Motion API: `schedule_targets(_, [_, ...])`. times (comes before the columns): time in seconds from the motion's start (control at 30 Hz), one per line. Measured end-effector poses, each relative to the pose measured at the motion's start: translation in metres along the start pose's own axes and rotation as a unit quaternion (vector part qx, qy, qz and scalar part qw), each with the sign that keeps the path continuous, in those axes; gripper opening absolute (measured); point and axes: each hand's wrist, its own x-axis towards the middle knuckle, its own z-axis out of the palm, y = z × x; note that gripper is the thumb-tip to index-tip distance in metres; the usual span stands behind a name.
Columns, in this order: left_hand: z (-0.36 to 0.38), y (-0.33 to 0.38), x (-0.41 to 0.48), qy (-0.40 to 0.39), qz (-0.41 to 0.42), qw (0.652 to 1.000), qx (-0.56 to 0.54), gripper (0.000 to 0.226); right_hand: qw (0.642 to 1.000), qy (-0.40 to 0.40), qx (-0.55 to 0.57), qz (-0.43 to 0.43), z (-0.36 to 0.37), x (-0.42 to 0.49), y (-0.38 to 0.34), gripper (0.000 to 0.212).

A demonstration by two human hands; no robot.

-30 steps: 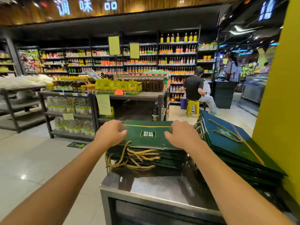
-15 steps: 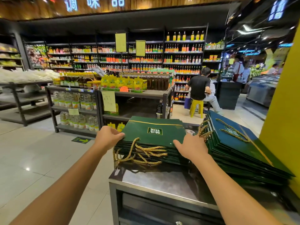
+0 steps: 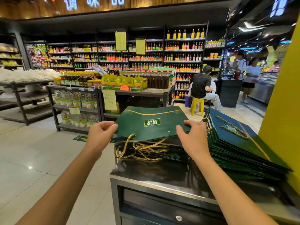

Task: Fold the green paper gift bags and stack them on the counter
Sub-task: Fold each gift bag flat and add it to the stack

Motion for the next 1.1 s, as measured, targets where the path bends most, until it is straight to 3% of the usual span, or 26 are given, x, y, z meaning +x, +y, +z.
schedule_targets(0.33, [-0.026, 0.035, -0.039, 0.025, 0.047, 0.995, -0.088, 0.024, 0.996, 0.038, 0.063, -0.047, -0.043, -0.020, -0.022, 0.041])
schedule_targets(0.9, [-0.004, -0.037, -0.102, 0.030, -0.039, 0.992, -0.119, 0.024, 0.999, 0.000, 0.039, 0.027, -0.022, -0.105, 0.056, 0.042])
schedule_targets(1.0, [0.002, -0.041, -0.107, 0.008, -0.084, 0.980, -0.182, 0.041, 0.999, 0.001, 0.042, 0.032, -0.022, -0.106, 0.061, 0.039])
schedule_targets(1.1, [0.008, -0.043, -0.115, -0.065, -0.113, 0.959, -0.252, 0.069, 0.999, 0.005, 0.028, 0.028, -0.020, -0.106, 0.064, 0.041])
